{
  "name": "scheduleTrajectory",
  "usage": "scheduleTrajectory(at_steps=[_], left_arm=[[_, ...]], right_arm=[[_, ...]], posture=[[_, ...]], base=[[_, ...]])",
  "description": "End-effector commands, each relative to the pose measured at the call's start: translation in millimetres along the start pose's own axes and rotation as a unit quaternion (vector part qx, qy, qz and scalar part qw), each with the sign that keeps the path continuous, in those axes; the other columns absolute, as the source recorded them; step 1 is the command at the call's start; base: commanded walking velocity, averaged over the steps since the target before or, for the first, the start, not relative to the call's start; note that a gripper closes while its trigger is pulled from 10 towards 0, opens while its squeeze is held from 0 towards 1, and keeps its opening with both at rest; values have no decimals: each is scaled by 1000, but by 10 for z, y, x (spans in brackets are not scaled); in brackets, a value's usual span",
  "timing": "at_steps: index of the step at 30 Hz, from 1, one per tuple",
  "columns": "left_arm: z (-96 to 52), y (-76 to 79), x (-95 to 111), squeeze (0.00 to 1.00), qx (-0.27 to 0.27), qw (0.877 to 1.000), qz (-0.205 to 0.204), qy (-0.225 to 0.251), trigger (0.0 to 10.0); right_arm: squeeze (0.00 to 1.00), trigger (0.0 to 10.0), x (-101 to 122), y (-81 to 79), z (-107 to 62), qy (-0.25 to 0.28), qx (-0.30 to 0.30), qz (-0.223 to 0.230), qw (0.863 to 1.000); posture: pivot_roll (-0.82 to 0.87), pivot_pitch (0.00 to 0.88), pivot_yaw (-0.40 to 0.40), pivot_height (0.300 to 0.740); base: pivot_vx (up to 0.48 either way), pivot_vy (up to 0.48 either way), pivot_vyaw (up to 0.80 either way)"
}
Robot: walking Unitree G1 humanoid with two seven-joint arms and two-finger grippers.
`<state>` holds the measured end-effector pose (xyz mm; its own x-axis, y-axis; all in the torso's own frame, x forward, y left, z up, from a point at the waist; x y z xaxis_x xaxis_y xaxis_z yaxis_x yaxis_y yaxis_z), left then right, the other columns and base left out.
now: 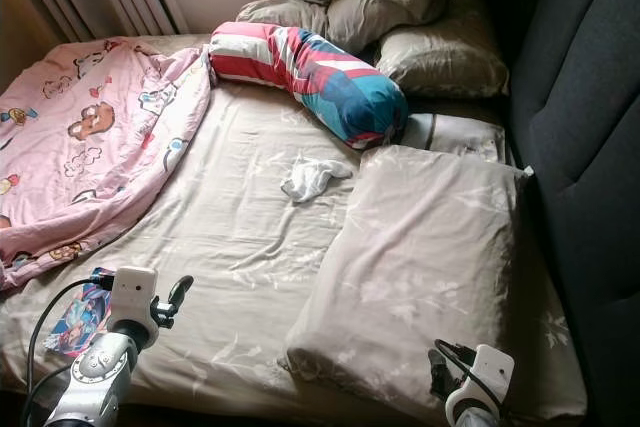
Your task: Clean up the room
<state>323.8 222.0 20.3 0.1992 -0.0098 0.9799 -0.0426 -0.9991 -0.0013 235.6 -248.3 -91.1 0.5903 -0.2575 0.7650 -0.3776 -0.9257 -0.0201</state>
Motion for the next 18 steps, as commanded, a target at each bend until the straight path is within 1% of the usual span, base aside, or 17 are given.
scheduleTrajectory(at_steps=[1,2,3,4,5,6,10,18], left_arm=[[-47,-74,-38,0,3,1000,14,-8,10000],[-48,-77,-39,0,3,1000,15,-9,10000],[-51,-82,-39,0,3,1000,15,-9,10000],[-51,-82,-39,0,3,1000,15,-9,10000],[-52,-85,-39,0,3,1000,15,-9,10000],[-53,-87,-39,0,3,1000,16,-9,10000],[-53,-93,-36,0,3,1000,17,-10,10000],[-77,-131,-45,0,2,1000,21,-14,10000]], right_arm=[[1000,10000,-73,34,-11,-14,-14,8,1000],[1000,10000,-60,48,-8,-13,-19,9,1000],[553,10000,-49,61,-3,-13,-23,10,1000],[553,10000,-49,61,-3,-13,-23,10,1000],[149,10000,-48,61,-2,-13,-24,10,1000],[0,10000,-57,54,1,-17,-21,10,1000],[0,10000,-160,-11,-6,-46,-4,-2,999],[0,10000,-370,-13,-53,-93,-12,1,996]], posture=[[-141,140,132,733],[-142,141,133,733],[-142,145,134,733],[-142,145,134,733],[-142,146,135,733],[-142,146,135,733],[-141,152,140,733],[-127,168,156,733]], base=[[0,0,0],[0,0,0],[0,0,0],[0,0,0],[0,0,0],[0,0,0],[0,0,0],[0,0,0]])
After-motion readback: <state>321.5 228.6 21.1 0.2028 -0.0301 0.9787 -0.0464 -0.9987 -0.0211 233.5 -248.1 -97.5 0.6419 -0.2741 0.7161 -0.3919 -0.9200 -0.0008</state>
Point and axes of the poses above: a point about 5 cm out from each wrist's last joint towards the gripper, its own z axis pointing out of the wrist towards the gripper, its own x axis along the axis of the wrist's last joint, y = z × x, the point moved 5 cm from there along z, pointing out of the wrist towards the gripper, and after that the axes turned 8 degrees about -z, right-handed, at the moved point
